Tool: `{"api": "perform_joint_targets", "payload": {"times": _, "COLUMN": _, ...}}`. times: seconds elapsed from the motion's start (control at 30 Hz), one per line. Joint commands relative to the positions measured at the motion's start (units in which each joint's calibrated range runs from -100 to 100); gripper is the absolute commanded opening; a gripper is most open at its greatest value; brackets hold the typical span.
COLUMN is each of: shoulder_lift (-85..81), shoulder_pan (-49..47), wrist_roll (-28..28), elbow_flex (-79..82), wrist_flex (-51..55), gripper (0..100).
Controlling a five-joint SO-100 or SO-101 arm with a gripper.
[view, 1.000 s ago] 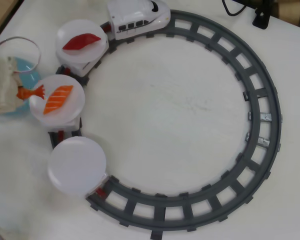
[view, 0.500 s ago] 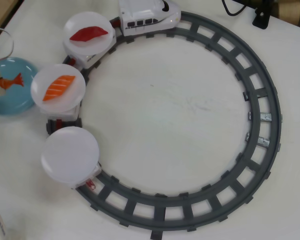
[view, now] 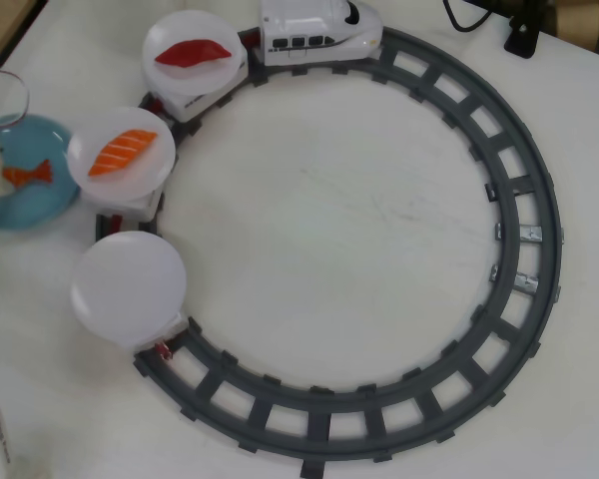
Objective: Pick up the sushi from the Shinkansen and put it on the blue dish
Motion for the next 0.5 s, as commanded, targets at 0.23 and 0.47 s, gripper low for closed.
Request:
{"api": "perform_joint_targets", "payload": {"times": 0.23, "shoulder_lift": -1.44, "shoulder_pan": -0.22, "wrist_roll": 0.66, "elbow_flex": -3.47, "wrist_flex": 3.35, "gripper": 27}}
{"api": "perform_joint_targets", "payload": {"times": 0.47, "shoulder_lift": -9.65, "shoulder_pan": 2.78, "wrist_roll": 0.24, "elbow_flex": 0.50, "wrist_flex": 3.44, "gripper": 27}}
